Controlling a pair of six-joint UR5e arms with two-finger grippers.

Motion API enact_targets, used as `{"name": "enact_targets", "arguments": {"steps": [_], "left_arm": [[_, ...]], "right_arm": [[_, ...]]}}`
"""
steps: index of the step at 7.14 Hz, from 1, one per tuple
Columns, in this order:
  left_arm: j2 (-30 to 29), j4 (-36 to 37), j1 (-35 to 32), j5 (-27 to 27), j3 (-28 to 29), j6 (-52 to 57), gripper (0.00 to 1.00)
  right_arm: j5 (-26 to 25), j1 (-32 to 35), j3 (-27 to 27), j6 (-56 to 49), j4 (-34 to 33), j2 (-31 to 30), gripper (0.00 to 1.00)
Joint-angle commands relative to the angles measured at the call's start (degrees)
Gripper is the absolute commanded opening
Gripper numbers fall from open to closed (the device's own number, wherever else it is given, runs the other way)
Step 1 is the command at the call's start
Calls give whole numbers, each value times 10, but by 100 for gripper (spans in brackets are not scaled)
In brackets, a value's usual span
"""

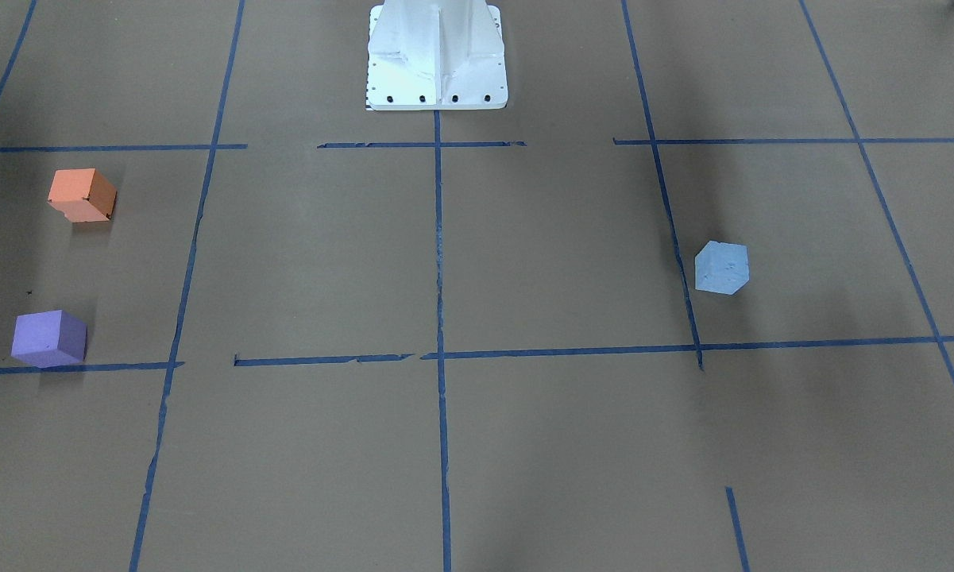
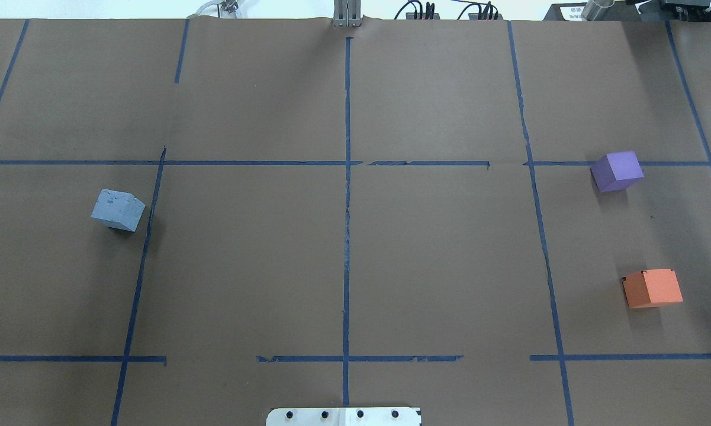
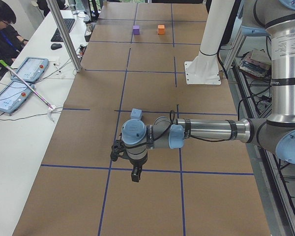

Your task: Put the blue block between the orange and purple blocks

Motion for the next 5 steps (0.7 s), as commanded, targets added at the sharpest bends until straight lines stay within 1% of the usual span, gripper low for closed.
{"name": "enact_targets", "arguments": {"steps": [1,3,4,5], "left_arm": [[1,-1,0,-2,-3,1,100],[-2,-3,8,1,-5,-1,100],[-32,-42,12,0,-4,-4,100],[-61,-108,13,0,10,-7,100]], "right_arm": [[0,0,0,1,0,-1,100],[0,0,0,2,0,-1,100],[0,0,0,2,0,-1,100],[0,0,0,2,0,0,100]]}}
